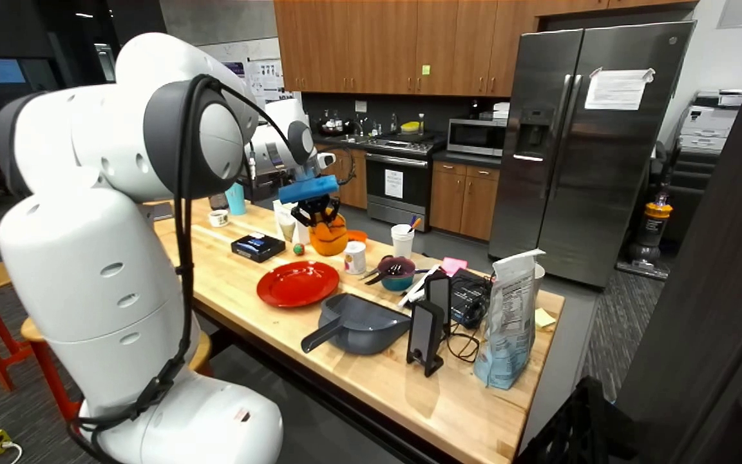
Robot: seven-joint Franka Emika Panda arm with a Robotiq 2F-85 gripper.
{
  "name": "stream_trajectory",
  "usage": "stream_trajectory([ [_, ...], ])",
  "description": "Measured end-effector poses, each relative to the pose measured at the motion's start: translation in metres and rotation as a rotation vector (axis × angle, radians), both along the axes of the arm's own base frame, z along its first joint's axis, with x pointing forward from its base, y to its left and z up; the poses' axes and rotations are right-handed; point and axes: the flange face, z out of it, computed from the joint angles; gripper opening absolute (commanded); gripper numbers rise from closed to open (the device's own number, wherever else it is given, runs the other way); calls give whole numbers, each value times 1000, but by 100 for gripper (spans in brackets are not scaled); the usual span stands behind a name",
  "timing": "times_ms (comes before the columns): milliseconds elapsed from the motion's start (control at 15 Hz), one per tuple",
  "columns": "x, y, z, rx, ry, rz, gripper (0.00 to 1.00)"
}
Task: Move the basketball off the plate and onto the counter
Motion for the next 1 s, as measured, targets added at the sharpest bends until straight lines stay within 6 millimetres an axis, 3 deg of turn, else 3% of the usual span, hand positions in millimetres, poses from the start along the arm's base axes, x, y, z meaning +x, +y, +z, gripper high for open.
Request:
stream_trajectory([
  [400, 3, -32, 14, 2, -11, -74, 5],
  [1000, 6, -54, 19, -4, 14, -143, 5],
])
